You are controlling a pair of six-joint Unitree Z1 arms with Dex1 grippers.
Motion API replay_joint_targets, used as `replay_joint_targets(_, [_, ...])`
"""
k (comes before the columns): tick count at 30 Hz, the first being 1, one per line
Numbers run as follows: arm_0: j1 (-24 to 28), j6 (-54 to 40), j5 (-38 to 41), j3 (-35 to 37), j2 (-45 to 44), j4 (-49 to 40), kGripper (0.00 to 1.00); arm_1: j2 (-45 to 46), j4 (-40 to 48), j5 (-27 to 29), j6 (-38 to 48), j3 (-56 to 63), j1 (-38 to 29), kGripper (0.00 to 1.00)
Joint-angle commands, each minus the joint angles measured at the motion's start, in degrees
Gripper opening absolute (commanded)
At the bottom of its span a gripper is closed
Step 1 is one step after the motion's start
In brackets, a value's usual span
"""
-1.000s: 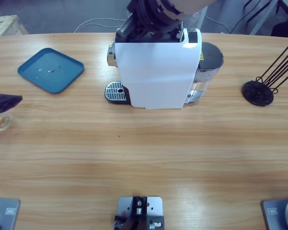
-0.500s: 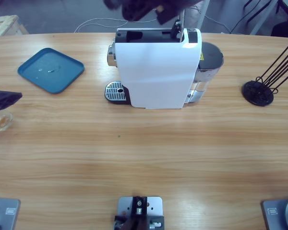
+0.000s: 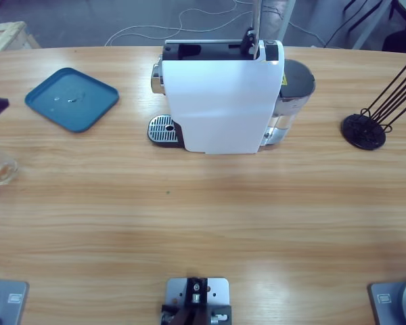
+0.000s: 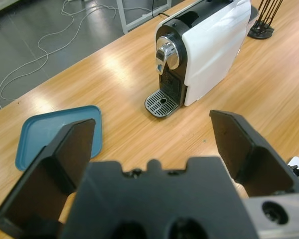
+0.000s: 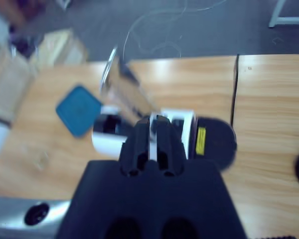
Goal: Pour coffee
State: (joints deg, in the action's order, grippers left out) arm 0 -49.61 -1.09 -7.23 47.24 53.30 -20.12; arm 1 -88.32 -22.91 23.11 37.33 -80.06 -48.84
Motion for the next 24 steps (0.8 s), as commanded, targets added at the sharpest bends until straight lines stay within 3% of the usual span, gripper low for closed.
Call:
replay_joint_targets(1, [0.56, 0.65, 0.82, 0.71, 0.05, -2.99, 0.987, -9.31, 8.74, -4.31, 5.65, -0.70, 3.60, 0.000])
replay_joint_targets(8, [0.56, 0.74, 1.19, 0.22, -0.30, -3.49, 0.987, -9.61, 15.03, -6.52, 6.63, -0.63, -2.12, 0.000])
replay_joint_targets(19, [0.56, 0.58, 0.20, 3.79, 1.11, -4.66, 0.987, -20.47, 25.39, -13.31, 5.97, 5.14, -3.12, 0.000])
replay_joint_targets(24, [0.56, 0.65, 0.20, 3.44, 1.58, -4.66, 0.987, -22.95, 25.72, -13.85, 5.42, 6.56, -3.54, 0.000])
